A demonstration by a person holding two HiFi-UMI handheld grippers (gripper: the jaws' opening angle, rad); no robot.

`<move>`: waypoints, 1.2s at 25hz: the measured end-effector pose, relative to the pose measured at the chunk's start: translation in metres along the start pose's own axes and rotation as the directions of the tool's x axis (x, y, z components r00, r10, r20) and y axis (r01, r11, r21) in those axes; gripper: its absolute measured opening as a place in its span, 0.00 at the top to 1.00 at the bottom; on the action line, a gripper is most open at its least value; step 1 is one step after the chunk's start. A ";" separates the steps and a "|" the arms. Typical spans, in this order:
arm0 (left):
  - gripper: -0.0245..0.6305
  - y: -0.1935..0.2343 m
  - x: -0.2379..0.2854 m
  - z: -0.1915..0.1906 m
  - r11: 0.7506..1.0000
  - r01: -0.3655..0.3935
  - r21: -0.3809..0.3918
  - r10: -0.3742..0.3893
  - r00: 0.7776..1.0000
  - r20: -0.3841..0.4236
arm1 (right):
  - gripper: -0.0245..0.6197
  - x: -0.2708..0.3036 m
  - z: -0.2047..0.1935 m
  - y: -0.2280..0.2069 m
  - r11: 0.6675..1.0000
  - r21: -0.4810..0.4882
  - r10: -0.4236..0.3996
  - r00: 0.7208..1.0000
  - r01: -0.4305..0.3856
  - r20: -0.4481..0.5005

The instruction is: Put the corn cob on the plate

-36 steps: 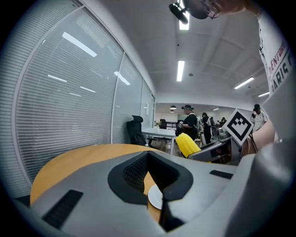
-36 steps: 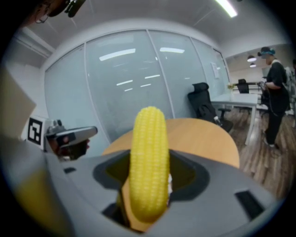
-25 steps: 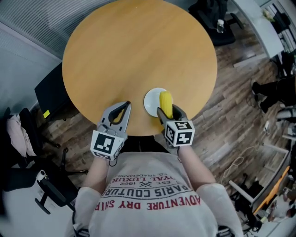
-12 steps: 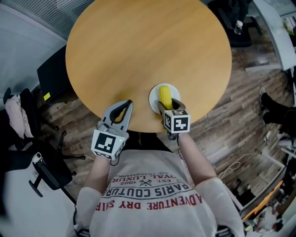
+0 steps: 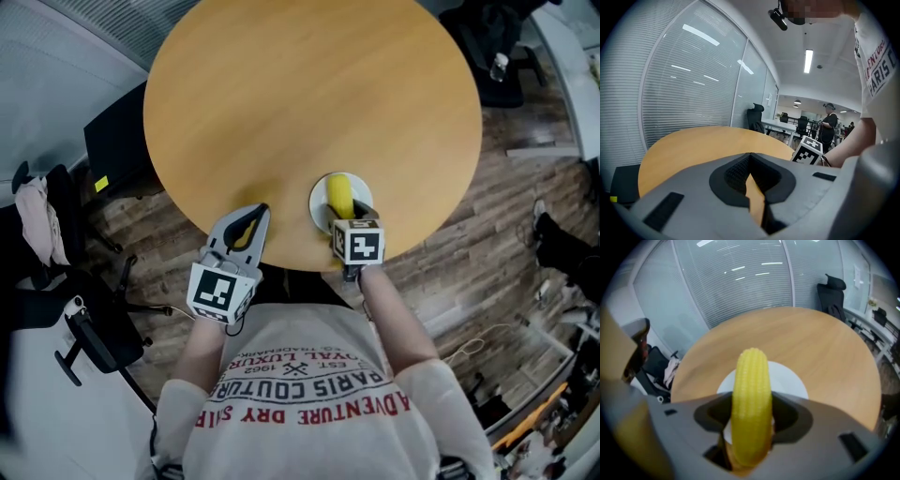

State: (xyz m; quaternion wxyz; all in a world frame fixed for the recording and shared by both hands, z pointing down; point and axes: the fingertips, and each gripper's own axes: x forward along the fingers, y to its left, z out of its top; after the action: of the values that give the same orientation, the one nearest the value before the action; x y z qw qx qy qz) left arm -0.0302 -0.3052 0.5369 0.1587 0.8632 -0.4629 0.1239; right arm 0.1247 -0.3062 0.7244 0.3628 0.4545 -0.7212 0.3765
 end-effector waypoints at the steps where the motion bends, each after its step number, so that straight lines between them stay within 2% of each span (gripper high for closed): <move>1: 0.91 0.000 -0.001 0.000 1.000 0.000 0.006 0.000 1.000 -0.001 | 0.55 0.000 0.000 0.001 1.000 -0.007 -0.003 1.000 0.003 -0.004; 5: 0.91 0.004 -0.003 0.002 1.000 -0.016 0.011 0.016 1.000 -0.001 | 0.55 0.002 -0.002 0.002 1.000 -0.015 -0.003 1.000 0.003 -0.018; 10: 0.91 0.010 -0.003 0.007 1.000 -0.023 0.012 0.023 1.000 0.002 | 0.55 -0.001 0.004 0.007 0.998 0.047 0.048 0.999 -0.048 0.011; 16: 0.91 0.007 0.000 0.023 0.999 -0.017 0.043 0.016 1.000 0.027 | 0.55 -0.023 0.023 0.011 1.000 0.015 0.024 0.997 -0.025 0.071; 19: 0.91 0.001 0.003 0.031 0.999 -0.004 0.052 0.002 0.999 0.041 | 0.55 -0.046 0.039 0.011 1.000 0.016 0.009 0.990 -0.011 0.143; 20: 0.91 0.000 0.003 0.033 0.998 0.001 0.055 -0.004 0.999 0.049 | 0.57 -0.057 0.047 0.009 1.000 0.023 -0.012 0.982 0.008 0.190; 21: 0.91 -0.001 0.004 0.037 0.998 0.007 0.059 -0.010 0.998 0.057 | 0.68 -0.069 0.056 0.007 0.999 0.032 -0.041 0.969 0.034 0.244; 22: 0.91 -0.001 0.004 0.041 0.998 0.012 0.066 -0.016 0.998 0.065 | 0.87 -0.081 0.064 0.005 0.997 0.041 -0.069 0.953 0.060 0.295; 27: 0.91 -0.013 0.008 0.064 0.994 0.044 0.102 -0.055 0.993 0.109 | 0.90 -0.134 0.089 0.000 0.992 0.039 -0.122 0.888 0.117 0.444; 30: 0.91 -0.022 0.009 0.079 0.988 0.070 0.135 -0.089 0.986 0.138 | 0.92 -0.166 0.104 -0.001 0.991 0.021 -0.120 0.835 0.129 0.537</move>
State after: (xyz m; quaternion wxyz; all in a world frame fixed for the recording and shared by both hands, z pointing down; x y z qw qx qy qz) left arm -0.0015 -0.3314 0.4646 0.0734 0.8962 -0.4292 0.0847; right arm 0.1601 -0.3332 0.5337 0.1738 0.5846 -0.7657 0.2042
